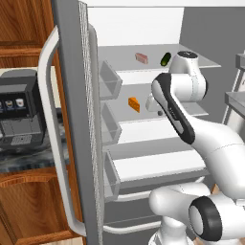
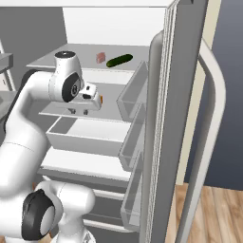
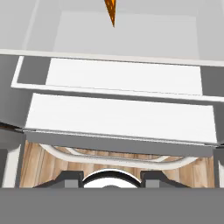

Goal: Take the cheese, steak, and cucumber from the fridge and place them on the plate on the dining counter to create an appetizer plate.

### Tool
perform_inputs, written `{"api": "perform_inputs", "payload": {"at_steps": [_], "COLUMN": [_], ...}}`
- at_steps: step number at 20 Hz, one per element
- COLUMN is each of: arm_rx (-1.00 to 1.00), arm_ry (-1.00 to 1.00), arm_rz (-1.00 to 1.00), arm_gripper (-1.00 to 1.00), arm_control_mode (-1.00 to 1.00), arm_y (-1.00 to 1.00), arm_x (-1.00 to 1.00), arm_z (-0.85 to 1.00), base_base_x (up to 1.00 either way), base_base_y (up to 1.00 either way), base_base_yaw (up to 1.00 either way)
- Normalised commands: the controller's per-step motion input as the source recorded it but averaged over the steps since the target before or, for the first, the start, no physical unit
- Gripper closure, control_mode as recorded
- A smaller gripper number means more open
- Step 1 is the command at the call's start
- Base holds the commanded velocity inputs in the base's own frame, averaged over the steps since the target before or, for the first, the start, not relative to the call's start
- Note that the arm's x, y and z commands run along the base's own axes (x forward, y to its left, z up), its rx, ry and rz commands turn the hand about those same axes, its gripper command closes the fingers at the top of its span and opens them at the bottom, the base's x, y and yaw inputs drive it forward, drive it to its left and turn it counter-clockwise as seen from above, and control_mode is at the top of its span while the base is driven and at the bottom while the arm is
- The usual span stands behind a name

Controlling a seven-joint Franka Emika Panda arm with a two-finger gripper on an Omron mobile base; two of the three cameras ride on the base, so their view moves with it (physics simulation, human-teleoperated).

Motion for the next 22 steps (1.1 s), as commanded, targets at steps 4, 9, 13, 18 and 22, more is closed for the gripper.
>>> {"api": "perform_inputs", "payload": {"at_steps": [4,9,13,18,22], "arm_rx": [0.0,0.0,0.0,0.0,0.02], "arm_ry": [-0.02,-0.01,-0.02,-0.1,-0.09], "arm_rz": [0.0,0.0,-0.01,-0.02,0.0], "arm_gripper": [-1.0,-1.0,-1.0,-1.0,-1.0], "arm_control_mode": [-1.0,-1.0,-1.0,-1.0,-1.0], "arm_y": [0.0,0.0,0.1,0.08,-0.01], "arm_x": [-0.07,-0.05,0.0,0.0,0.16], "arm_z": [-0.01,-0.13,-0.21,-0.2,-0.17], "base_base_x": [0.0,0.0,0.0,0.0,0.0], "base_base_y": [0.0,0.0,0.0,0.0,0.0], "base_base_yaw": [0.0,0.0,0.0,0.0,0.0]}}
